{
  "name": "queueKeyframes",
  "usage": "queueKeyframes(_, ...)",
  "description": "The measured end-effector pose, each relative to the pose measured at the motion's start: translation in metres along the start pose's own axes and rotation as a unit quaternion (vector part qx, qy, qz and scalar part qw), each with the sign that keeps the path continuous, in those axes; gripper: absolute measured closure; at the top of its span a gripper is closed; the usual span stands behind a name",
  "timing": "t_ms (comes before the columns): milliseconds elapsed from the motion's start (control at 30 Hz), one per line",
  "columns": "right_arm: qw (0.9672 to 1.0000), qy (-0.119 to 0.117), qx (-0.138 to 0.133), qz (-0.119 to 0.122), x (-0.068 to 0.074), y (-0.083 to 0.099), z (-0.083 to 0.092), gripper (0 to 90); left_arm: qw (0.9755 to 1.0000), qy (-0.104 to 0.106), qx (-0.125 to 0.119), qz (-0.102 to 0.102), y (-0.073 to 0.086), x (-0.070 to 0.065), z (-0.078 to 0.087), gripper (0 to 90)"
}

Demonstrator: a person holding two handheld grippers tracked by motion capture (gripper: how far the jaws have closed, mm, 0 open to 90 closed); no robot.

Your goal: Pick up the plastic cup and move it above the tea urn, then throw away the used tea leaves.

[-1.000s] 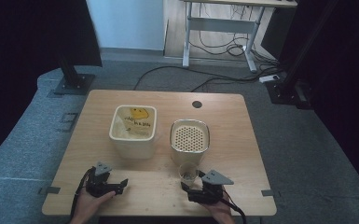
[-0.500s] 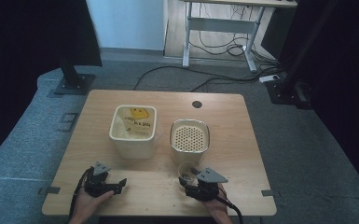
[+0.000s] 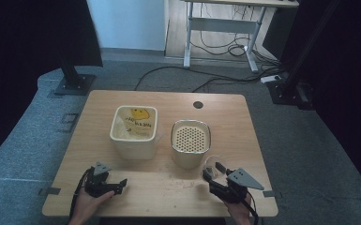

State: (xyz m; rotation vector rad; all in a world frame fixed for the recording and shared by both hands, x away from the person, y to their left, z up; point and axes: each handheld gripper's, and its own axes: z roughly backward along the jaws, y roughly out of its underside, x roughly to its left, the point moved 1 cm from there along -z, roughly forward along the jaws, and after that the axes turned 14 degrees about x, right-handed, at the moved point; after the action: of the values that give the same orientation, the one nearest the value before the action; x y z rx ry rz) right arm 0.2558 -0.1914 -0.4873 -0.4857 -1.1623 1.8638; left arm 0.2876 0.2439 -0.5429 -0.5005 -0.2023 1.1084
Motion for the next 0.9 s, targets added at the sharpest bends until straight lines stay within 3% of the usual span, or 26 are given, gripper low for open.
queueKeyframes(500,0.9983,0.041,-0.033,-0.024,-0.020,-0.019,0.017,39.5,1.0000,0.003,0.004,0.003,0.001,0.001,-0.001,6.9)
queueKeyframes(667,0.9962,0.071,-0.044,-0.024,-0.028,-0.032,0.023,39.7,1.0000,0.004,0.009,0.002,0.000,0.000,-0.002,6.9)
queueKeyframes(733,0.9943,0.097,-0.042,-0.011,-0.032,-0.041,0.024,39.7,0.9999,0.003,0.012,-0.001,0.000,-0.001,-0.004,6.9)
queueKeyframes(900,0.9915,0.124,-0.039,0.000,-0.036,-0.055,0.023,39.7,0.9999,0.005,0.016,-0.003,-0.001,-0.002,-0.005,6.9)
